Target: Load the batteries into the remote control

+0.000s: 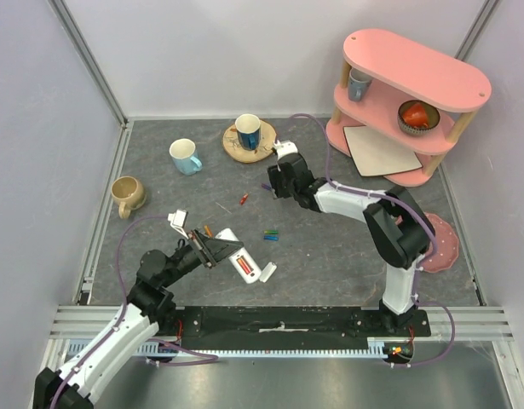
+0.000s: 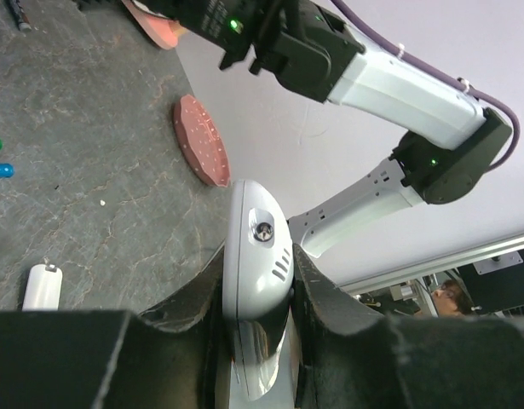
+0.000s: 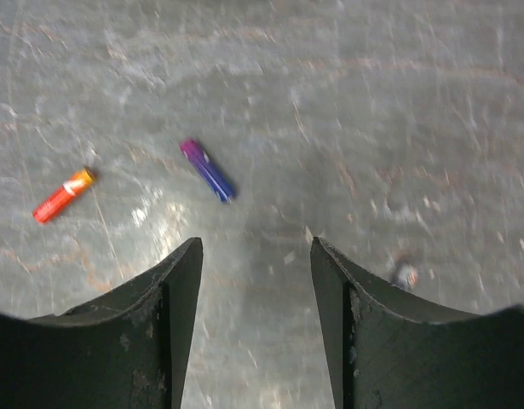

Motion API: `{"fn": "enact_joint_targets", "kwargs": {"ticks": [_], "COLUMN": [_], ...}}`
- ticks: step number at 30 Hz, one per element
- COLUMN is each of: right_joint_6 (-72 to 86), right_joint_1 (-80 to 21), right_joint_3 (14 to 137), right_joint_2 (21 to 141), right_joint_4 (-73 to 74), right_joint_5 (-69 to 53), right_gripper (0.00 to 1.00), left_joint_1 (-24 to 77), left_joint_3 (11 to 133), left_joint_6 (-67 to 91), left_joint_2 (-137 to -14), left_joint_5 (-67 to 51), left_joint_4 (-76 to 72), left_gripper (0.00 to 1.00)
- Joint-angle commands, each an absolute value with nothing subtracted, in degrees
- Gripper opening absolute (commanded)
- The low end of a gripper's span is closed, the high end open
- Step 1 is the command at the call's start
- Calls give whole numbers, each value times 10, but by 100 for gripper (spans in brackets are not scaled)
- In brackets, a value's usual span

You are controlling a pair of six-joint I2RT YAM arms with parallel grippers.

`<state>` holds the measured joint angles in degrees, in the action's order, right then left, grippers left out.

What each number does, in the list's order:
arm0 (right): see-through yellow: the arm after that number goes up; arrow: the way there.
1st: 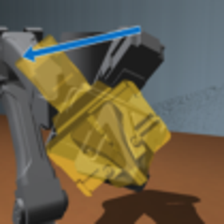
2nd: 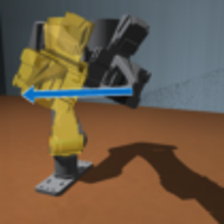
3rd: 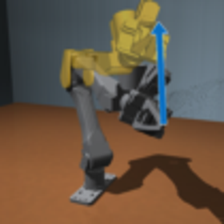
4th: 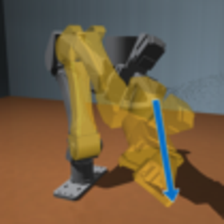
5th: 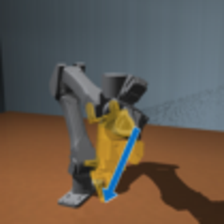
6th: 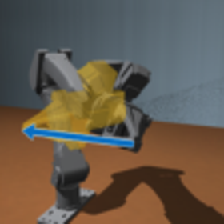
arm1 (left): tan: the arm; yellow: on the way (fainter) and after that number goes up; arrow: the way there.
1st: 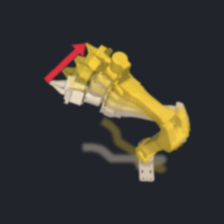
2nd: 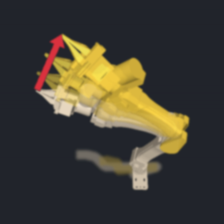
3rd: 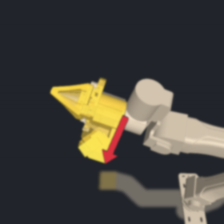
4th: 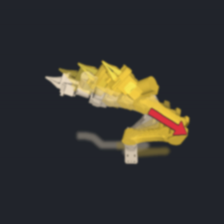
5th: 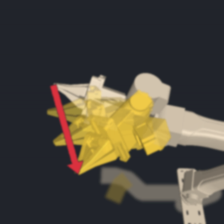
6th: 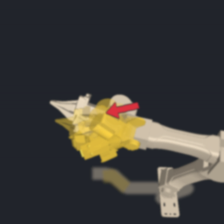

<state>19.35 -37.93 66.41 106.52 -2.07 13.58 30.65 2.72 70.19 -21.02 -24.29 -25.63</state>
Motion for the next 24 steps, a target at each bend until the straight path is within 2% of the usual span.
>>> {"fn": "enact_joint_targets", "kwargs": {"ticks": [1,13,24], "right_joint_6": [142,105,96], "right_joint_1": [-374,-369,-374], "right_joint_3": [741,803,809], "right_joint_2": [1114,1208,1229], "right_joint_4": [-66,-47,-23], "right_joint_5": [92,67,93], "right_gripper": [62,63,53], "left_joint_1": [297,294,294], "left_joint_3": [26,19,17], "left_joint_6": [675,682,679], "left_joint_2": [-162,-165,-159], "left_joint_5": [-247,-240,-246], "left_joint_4": [-175,-165,-169], "left_gripper": [2,2,2]}}
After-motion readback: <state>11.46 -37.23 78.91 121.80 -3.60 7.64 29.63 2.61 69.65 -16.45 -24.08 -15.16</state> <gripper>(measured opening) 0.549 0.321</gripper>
